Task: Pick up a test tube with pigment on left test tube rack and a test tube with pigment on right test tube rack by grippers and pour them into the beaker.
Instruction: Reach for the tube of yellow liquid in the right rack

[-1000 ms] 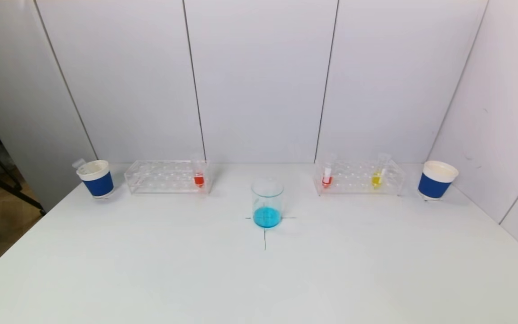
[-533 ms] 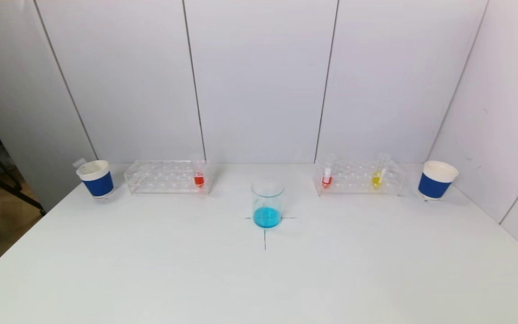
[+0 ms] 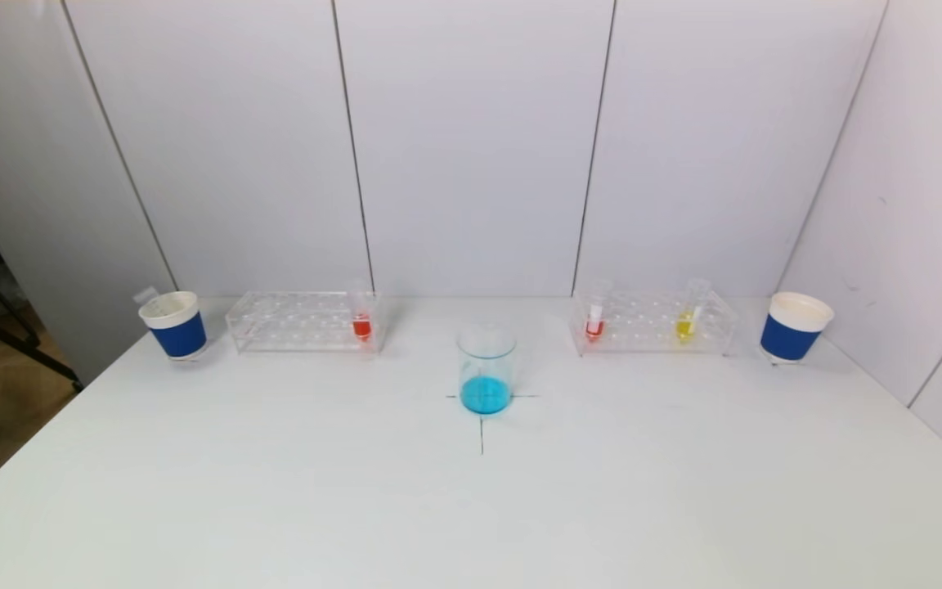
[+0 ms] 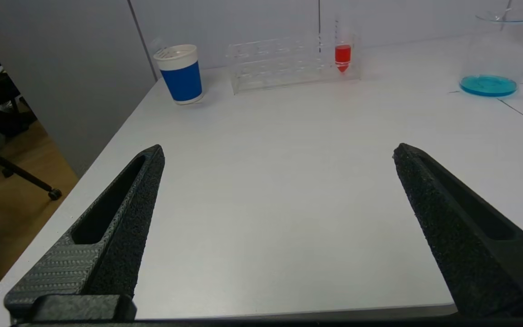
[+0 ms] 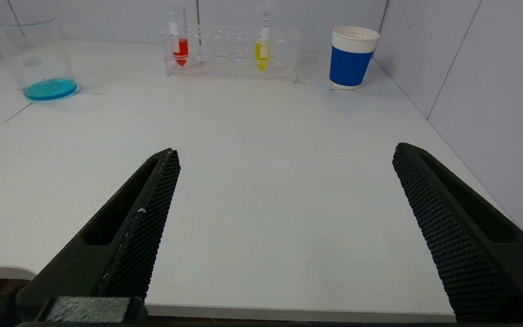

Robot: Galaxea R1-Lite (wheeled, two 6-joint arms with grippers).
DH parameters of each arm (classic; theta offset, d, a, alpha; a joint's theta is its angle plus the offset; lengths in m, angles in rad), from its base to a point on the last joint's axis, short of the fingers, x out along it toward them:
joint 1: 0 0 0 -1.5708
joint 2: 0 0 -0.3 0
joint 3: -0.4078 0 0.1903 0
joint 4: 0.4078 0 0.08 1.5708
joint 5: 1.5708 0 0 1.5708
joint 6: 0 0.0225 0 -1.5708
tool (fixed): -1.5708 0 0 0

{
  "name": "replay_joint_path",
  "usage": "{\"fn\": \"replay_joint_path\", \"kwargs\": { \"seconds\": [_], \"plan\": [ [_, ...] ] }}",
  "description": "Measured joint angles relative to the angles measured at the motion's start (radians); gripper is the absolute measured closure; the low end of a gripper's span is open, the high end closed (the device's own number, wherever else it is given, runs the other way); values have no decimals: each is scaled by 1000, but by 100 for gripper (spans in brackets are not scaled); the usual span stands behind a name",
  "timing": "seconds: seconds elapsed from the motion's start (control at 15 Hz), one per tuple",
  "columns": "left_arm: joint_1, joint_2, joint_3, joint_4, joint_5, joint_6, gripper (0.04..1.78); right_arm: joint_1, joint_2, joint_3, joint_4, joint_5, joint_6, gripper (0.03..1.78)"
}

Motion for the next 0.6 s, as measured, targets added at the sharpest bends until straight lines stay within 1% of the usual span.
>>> {"fn": "replay_joint_path", "kwargs": {
  "seconds": [0.13, 0.27, 0.47, 0.6],
  "plan": [
    [0, 0, 7, 20, -6, -20, 6, 0, 0, 0, 0, 0, 0, 10],
    [0, 0, 1, 90, -17, -12, 6, 0, 0, 0, 1, 3, -12, 10],
    [0, 0, -2, 98, -20, -21, 6, 0, 0, 0, -1, -1, 29, 10],
    [0, 0, -1, 94, -19, -21, 6, 0, 0, 0, -1, -2, 34, 10]
  ]
}}
